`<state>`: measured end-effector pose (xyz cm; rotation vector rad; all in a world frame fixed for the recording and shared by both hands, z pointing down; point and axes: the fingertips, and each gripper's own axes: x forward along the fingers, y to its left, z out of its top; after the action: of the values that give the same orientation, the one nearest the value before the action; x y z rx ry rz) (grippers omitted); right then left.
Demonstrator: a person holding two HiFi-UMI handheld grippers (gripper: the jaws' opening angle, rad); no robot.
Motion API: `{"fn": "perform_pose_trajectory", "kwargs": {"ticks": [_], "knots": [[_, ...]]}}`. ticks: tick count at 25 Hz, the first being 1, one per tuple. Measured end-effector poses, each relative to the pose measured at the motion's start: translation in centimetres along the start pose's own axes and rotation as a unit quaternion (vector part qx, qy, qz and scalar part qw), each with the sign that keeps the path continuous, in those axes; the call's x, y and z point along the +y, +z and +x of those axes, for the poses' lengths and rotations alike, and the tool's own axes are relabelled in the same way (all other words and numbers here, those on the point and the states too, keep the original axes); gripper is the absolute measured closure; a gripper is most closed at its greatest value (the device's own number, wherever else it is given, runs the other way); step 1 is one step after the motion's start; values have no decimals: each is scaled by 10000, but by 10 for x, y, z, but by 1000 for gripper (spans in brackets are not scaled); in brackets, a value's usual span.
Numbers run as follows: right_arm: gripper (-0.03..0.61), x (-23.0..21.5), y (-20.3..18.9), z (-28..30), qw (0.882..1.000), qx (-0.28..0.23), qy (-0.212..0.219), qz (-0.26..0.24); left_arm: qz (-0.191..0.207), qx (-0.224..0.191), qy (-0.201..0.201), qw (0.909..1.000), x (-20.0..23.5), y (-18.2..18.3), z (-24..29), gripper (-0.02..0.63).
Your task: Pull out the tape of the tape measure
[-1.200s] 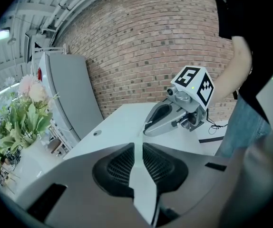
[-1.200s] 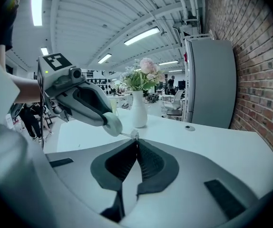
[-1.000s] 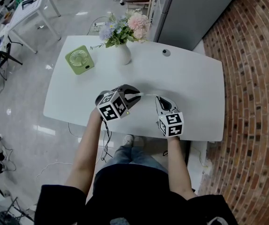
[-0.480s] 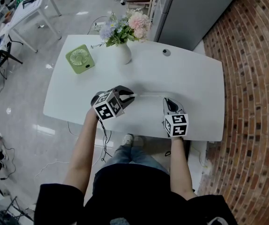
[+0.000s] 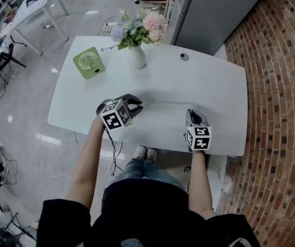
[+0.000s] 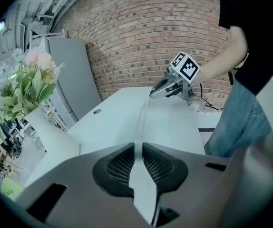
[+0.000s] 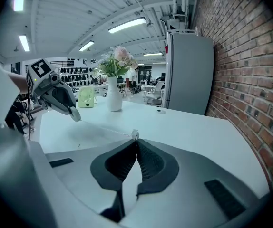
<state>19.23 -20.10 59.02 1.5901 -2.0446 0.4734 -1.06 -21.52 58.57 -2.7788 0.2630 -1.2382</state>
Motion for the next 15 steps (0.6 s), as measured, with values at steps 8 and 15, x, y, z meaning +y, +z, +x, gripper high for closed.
{"fn": "perform_pose_trajectory", "kwargs": {"ticks": [8,15], "knots": [[574,-25,-11,2,9997,111,-204,114,-28,248,-28,9997,8,-21,1,545],[572,-29,-14,9,9996,166,-188,147,-13,289,-46,9996,13,-24,8,544]]}}
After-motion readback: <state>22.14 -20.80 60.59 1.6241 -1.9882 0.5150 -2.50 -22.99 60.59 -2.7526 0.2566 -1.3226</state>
